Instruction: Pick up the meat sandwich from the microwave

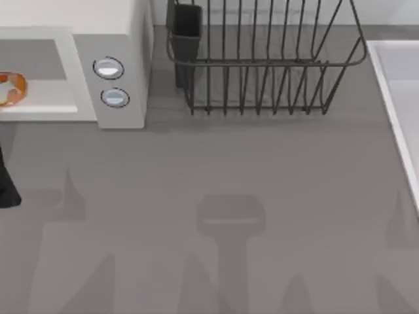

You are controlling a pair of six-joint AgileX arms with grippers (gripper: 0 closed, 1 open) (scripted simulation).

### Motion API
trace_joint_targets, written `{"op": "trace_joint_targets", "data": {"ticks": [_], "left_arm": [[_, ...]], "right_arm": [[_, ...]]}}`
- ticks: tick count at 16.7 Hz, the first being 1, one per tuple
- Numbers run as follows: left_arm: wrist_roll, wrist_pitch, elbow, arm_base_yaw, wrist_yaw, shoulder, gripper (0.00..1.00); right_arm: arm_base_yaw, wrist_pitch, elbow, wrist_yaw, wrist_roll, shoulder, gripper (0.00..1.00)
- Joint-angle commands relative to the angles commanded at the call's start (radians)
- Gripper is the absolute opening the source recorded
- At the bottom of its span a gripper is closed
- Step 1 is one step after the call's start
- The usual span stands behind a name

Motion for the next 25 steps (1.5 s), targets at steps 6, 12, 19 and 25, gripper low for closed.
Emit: {"op": "trace_joint_targets", "data": {"ticks": [6, 12, 19, 25], "left_arm": [[0.021, 0.262, 0.220, 0.045, 0.052, 0.567, 1.00], [0.043, 0.552, 0.464, 0.094, 0.109, 1.192, 1.00], [0.064, 0.834, 0.701, 0.141, 0.164, 1.797, 1.00], [0.073, 0.950, 0.799, 0.160, 0.186, 2.047, 1.00]], "right_arm": [[0.000, 0.000, 0.000, 0.000, 0.000, 0.000, 1.00], [0.000, 0.000, 0.000, 0.000, 0.000, 0.000, 1.00], [0.000, 0.000, 0.000, 0.000, 0.000, 0.000, 1.00], [0.000, 0.000, 0.000, 0.000, 0.000, 0.000, 1.00]]}}
